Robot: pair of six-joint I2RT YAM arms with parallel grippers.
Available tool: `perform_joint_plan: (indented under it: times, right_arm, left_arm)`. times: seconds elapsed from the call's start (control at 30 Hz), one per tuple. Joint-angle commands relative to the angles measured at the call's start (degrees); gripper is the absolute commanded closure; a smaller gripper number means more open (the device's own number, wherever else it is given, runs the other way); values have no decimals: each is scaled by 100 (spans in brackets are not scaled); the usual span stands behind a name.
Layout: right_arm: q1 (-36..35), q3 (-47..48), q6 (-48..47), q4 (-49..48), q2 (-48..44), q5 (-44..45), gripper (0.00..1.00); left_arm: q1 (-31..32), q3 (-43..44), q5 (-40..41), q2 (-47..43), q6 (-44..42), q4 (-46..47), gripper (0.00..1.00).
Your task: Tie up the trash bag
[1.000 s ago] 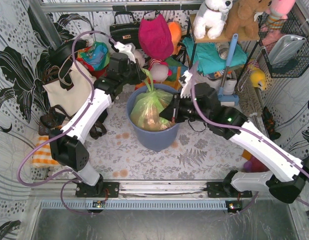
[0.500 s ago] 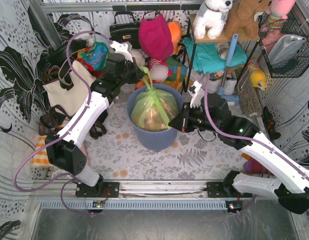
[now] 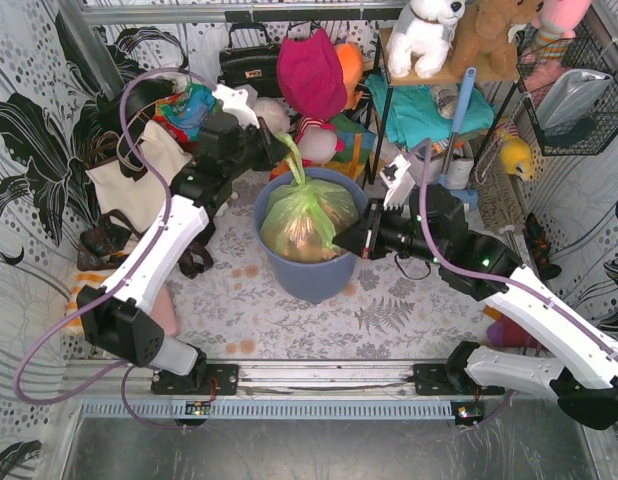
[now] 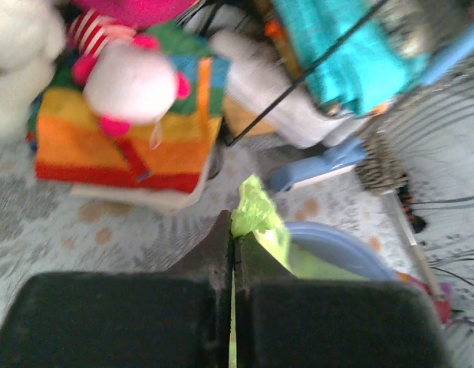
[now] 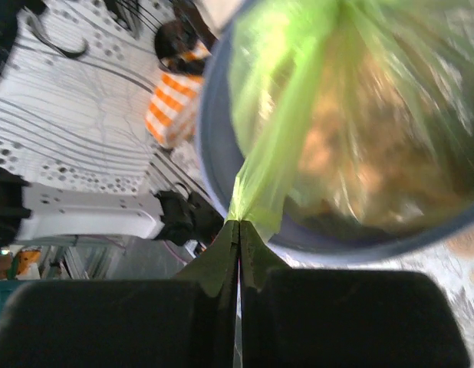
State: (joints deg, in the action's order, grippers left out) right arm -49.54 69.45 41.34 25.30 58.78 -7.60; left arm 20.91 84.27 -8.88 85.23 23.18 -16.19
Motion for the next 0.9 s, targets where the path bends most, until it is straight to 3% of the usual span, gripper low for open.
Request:
perform_joint_plan:
  times: [0.0, 0.2, 0.33, 0.57, 0.87]
  right_arm:
    - [-16, 631, 14, -1054, 185, 124, 100]
    - [-21, 1019, -96, -1721, 564, 453, 100]
    - [-21, 1153, -264, -2062, 736, 947, 100]
    - [-12, 1339, -569, -2454, 909, 1791, 100]
    - [-11, 2155, -937, -2795, 1246, 1804, 100]
  left_arm:
    - [-20, 428, -1149, -443, 121, 1036, 100]
    - [17, 87, -3008, -713, 561, 2022, 100]
    - [92, -266, -3677, -889, 857, 2787, 100]
    - [124, -465, -4042, -1049, 879, 3062, 100]
    - [124, -571, -3860, -1091, 697, 2884, 100]
